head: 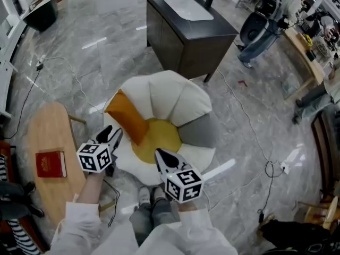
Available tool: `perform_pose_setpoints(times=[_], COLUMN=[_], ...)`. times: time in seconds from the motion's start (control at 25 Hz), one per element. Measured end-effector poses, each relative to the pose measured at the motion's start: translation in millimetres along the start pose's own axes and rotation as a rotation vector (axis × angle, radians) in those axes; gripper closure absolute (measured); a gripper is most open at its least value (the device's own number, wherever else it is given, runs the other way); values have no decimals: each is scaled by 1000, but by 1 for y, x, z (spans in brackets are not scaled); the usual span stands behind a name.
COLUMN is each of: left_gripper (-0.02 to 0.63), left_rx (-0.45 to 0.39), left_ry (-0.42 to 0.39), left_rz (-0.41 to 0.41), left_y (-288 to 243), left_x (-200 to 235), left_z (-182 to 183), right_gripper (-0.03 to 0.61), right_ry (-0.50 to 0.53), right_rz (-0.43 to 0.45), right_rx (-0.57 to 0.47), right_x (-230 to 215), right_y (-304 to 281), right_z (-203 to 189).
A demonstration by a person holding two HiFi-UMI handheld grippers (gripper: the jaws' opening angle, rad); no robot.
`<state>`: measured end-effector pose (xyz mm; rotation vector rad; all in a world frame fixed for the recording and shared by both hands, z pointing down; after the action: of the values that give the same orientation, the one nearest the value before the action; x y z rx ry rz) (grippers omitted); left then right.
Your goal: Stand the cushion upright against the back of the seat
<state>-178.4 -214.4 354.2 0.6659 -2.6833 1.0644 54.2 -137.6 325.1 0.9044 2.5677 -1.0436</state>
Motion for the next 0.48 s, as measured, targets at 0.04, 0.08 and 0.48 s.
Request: perform_pose_setpoints(times=[0.04,0.08,0.48], left_gripper=[427,441,525], left_rx=[-9,-20,-135], left_ry=[-8,-12,-67], left_rz=[-12,-25,-133], left_y=[9,18,96], left_x=[-7,-15,-86], left_z=[2,4,28], right_gripper=[566,566,566], right_ry=[16,28,132], right_rz=[-1,-2,35], right_rx=[-3,-8,9], right_x=[3,7,58], right_y=[8,16,67], right_z=[3,6,7])
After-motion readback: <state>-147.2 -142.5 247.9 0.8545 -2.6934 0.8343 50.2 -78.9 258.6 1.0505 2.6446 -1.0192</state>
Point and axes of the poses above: the fingertips, and each gripper's own axes: y backward along the fingers, x to its left, z out of its top, the point moved 7 cm from there along y, backward along the fingers, and after that the axes turned 11 degrees about x, right-handed, at the moved point
